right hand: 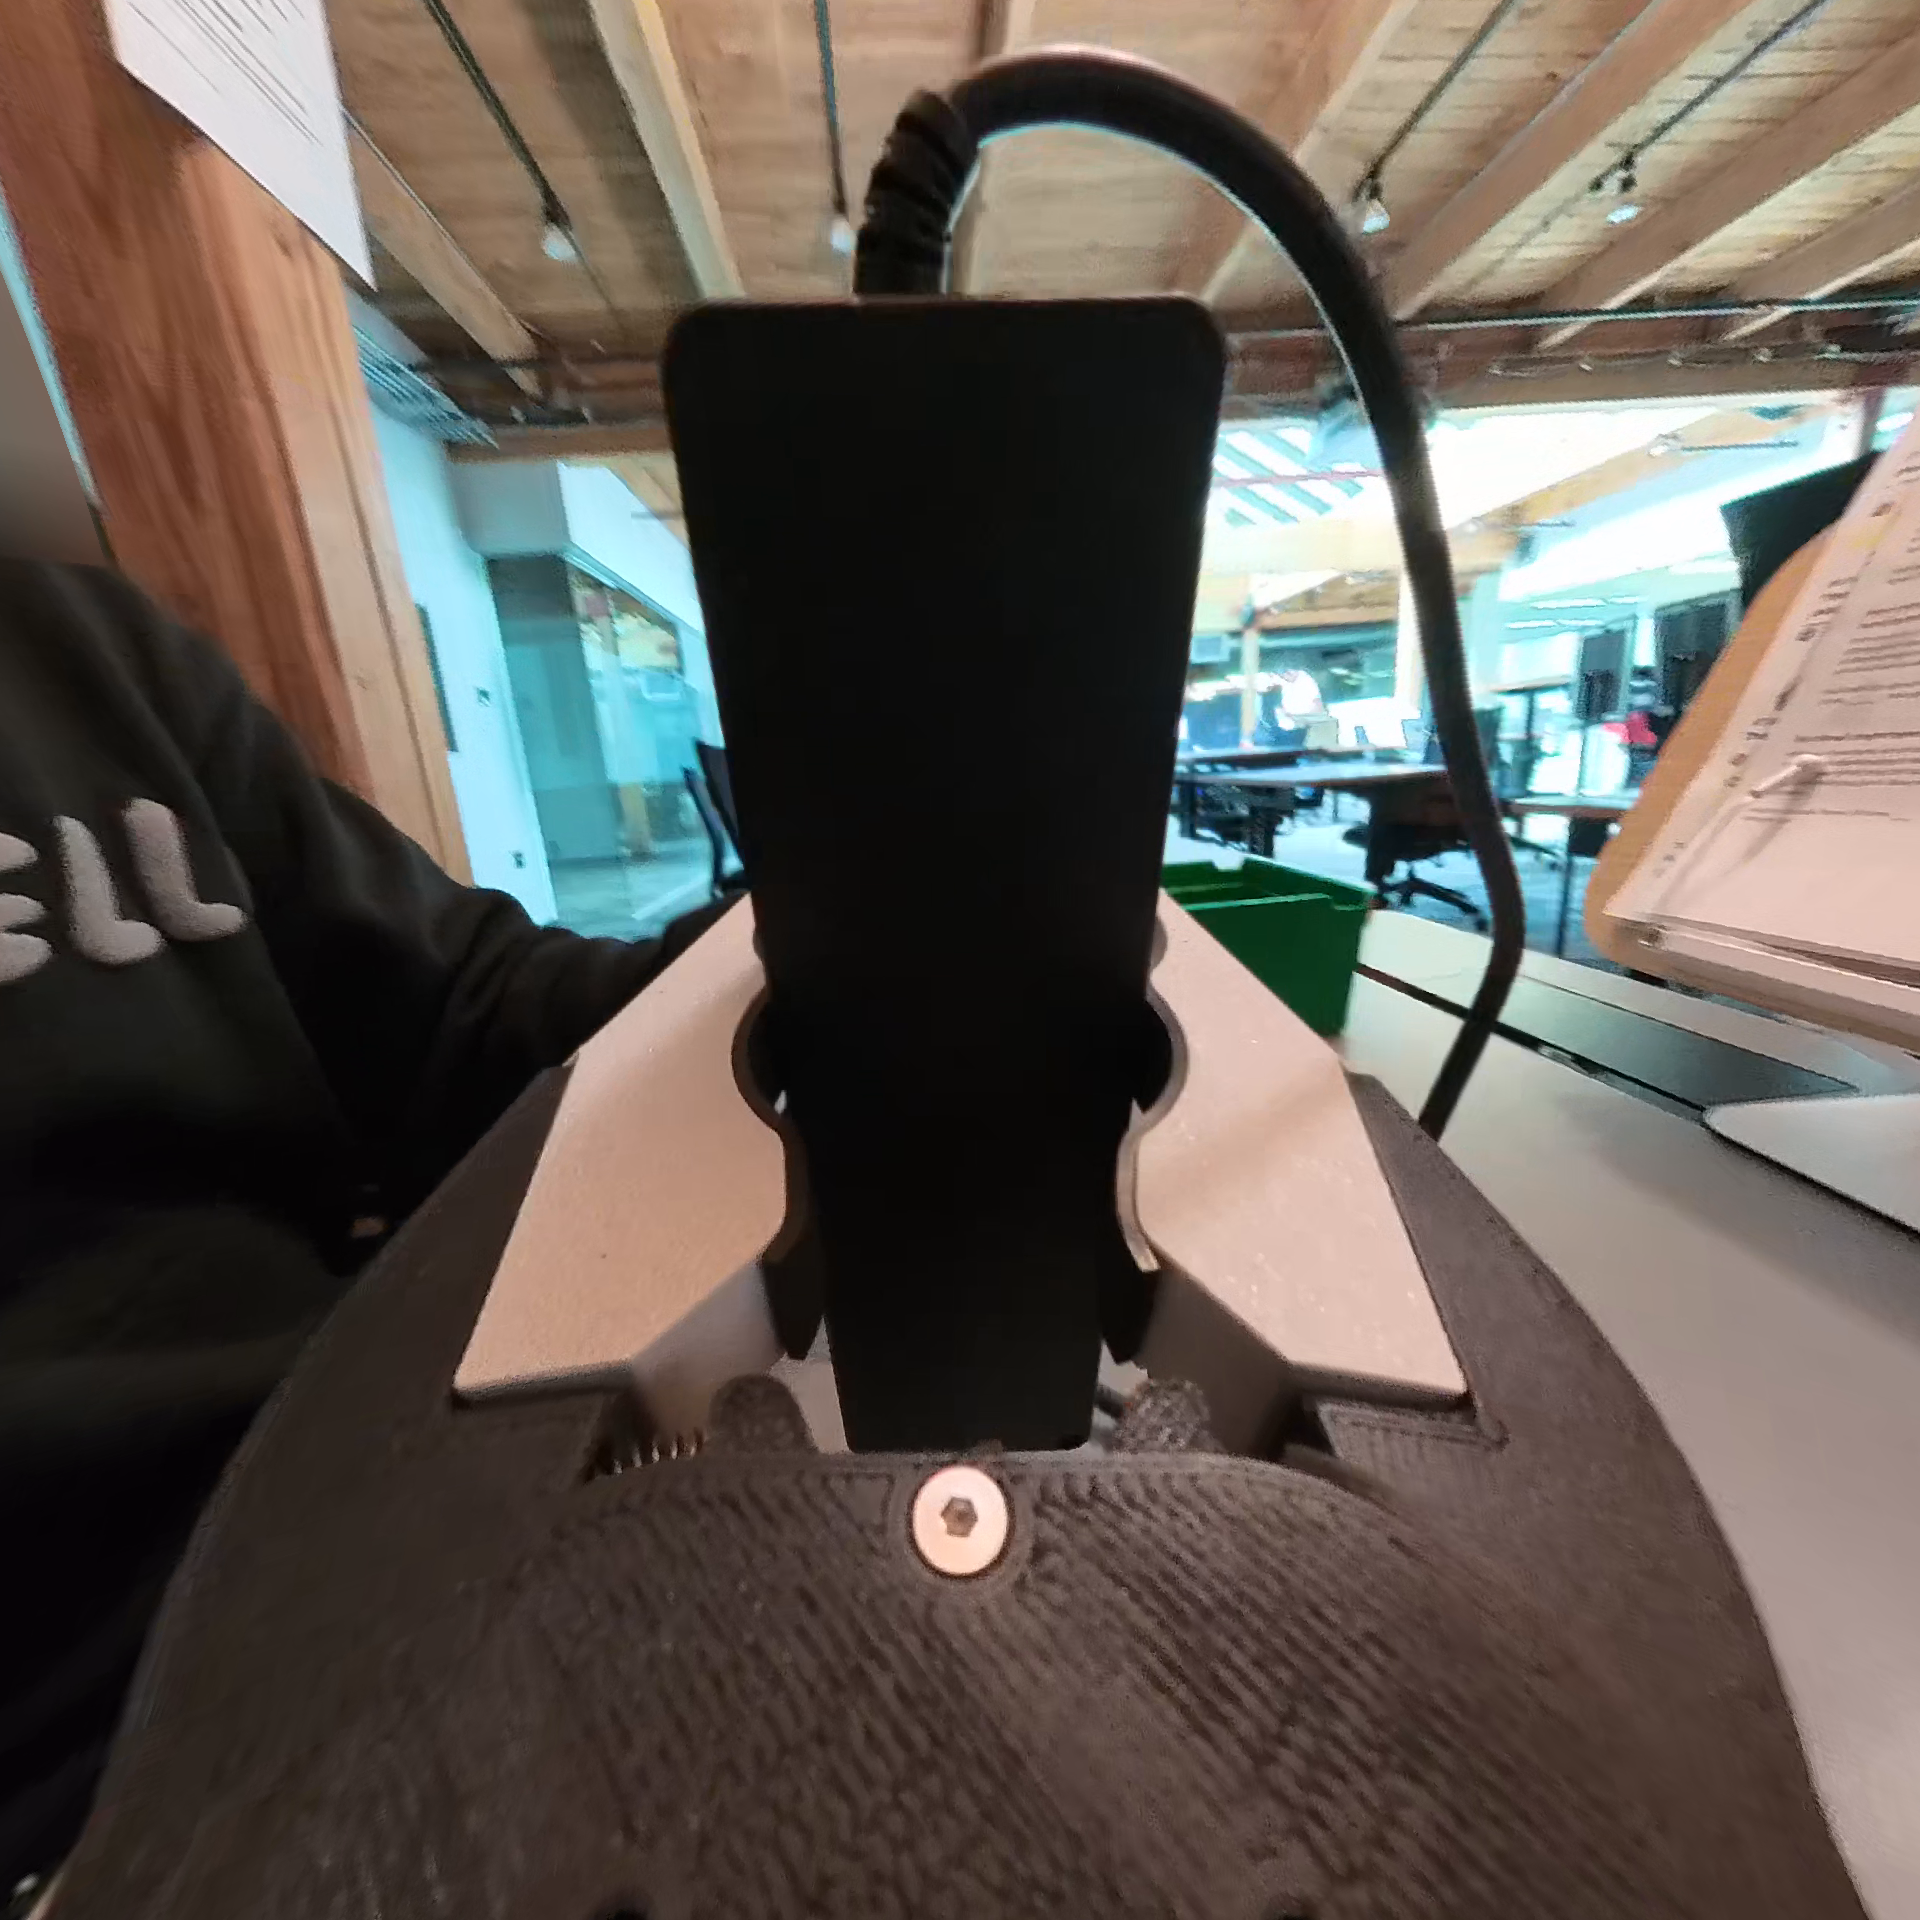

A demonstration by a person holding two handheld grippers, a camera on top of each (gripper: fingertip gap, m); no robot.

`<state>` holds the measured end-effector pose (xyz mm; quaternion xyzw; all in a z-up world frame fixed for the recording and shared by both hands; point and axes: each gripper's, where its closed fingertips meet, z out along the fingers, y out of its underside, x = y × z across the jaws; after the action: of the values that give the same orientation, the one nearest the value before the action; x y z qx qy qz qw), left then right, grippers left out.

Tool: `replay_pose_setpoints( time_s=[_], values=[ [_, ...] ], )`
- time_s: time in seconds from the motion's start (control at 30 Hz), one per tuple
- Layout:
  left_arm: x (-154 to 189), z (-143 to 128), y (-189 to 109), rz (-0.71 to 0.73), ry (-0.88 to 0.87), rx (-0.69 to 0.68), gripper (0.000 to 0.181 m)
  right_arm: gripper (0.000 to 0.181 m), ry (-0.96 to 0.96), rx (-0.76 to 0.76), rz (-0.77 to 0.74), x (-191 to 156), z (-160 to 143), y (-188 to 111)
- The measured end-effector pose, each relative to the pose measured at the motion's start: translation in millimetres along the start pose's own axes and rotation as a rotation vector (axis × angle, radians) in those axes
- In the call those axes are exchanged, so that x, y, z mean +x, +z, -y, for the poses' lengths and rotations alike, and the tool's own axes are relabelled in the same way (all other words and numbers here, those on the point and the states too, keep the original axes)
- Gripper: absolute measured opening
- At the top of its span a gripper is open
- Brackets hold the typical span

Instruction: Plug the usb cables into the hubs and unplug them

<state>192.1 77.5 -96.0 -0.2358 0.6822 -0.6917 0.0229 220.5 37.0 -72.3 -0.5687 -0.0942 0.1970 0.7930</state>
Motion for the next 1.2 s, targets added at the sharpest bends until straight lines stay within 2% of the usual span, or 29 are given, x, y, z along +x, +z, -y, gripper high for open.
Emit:
replay_pose_setpoints(
  time_s=[0.17,0.33,0.5,0.6,0.77,0.87,0.93,1.0,1.1,1.17,1.2],
  values=[
    [2,-3,6,0.001,0.058,-0.03,0.012,0.063,0.055,0.101,0.105,-15,14,-4],
    [-5,-16,6,0.059,0.083,-0.107,0.012,0.063,0.069,0.104,0.12,-16,12,-4],
    [-15,-29,4,0.128,0.037,-0.231,0.012,0.063,-0.006,0.008,0.04,-7,-4,1],
    [-13,-33,3,0.11,0.07,-0.29,0.012,0.063,-0.048,-0.06,-0.011,0,-17,5],
    [-12,-28,2,0.063,0.086,-0.251,0.012,0.063,-0.064,-0.107,-0.077,12,-25,5],
    [-14,-7,0,0.074,0.056,-0.129,0.012,0.062,-0.073,-0.099,-0.099,15,-23,3],
    [-30,21,-8,0.202,0.103,0.007,0.012,0.062,-0.084,-0.085,-0.124,19,-19,0],
    [-48,42,-27,0.394,0.233,0.062,0.012,0.062,-0.079,-0.081,-0.141,22,-18,-3],
    [-75,65,-72,0.824,0.558,-0.021,0.012,0.062,-0.096,-0.09,-0.164,25,-18,-4],
    [-73,76,-90,1.001,0.743,-0.082,0.012,0.062,-0.098,-0.088,-0.165,25,-18,-3],
    [-70,75,-91,1.041,0.797,-0.119,0.012,0.062,-0.101,-0.092,-0.166,25,-18,-3]
  ],
)
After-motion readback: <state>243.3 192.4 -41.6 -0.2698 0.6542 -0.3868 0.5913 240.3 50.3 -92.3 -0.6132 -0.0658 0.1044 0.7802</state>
